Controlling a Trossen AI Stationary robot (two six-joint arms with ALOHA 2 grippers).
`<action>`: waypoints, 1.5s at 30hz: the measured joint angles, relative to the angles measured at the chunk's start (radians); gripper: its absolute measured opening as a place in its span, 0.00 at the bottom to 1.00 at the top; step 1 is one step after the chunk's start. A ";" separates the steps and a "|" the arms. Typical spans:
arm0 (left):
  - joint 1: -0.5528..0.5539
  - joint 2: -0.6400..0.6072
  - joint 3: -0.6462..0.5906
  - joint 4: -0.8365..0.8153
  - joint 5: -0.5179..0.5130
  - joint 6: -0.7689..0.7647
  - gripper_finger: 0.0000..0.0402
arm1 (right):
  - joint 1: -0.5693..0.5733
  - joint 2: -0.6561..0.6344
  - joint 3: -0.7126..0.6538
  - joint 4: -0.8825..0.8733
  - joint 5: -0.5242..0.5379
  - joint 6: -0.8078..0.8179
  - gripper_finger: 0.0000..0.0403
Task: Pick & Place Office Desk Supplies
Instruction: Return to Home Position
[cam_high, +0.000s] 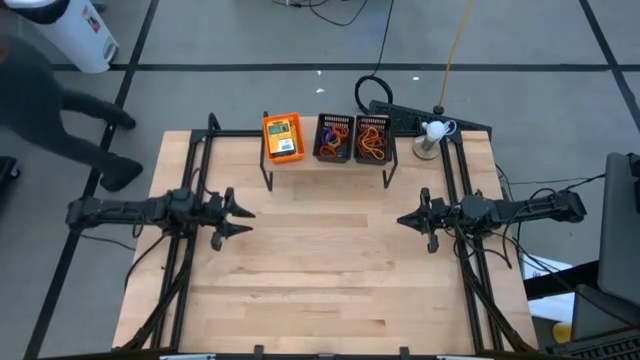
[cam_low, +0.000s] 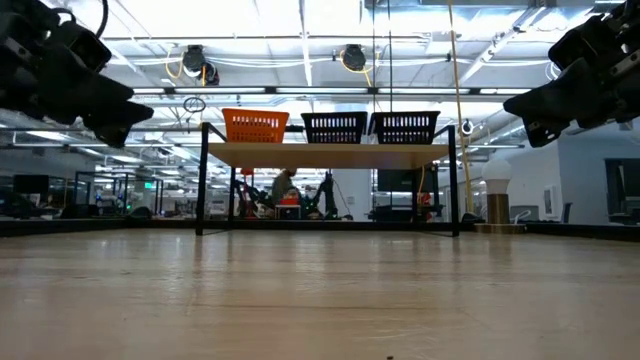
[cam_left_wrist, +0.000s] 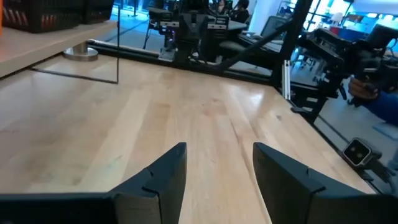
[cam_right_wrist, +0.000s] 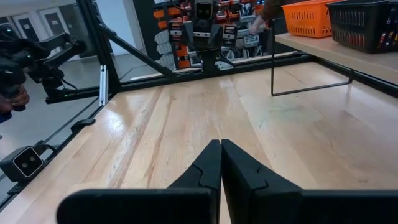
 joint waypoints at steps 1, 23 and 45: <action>-0.028 -0.002 0.000 0.000 -0.030 0.001 0.46 | 0.000 0.000 0.000 0.000 0.000 0.000 0.01; -0.338 -0.004 -0.011 0.027 -0.251 0.129 0.46 | 0.000 0.000 0.000 0.001 0.000 0.000 0.01; -0.312 0.002 -0.011 0.020 -0.266 0.077 0.46 | 0.000 0.000 0.000 0.058 0.003 -0.018 0.01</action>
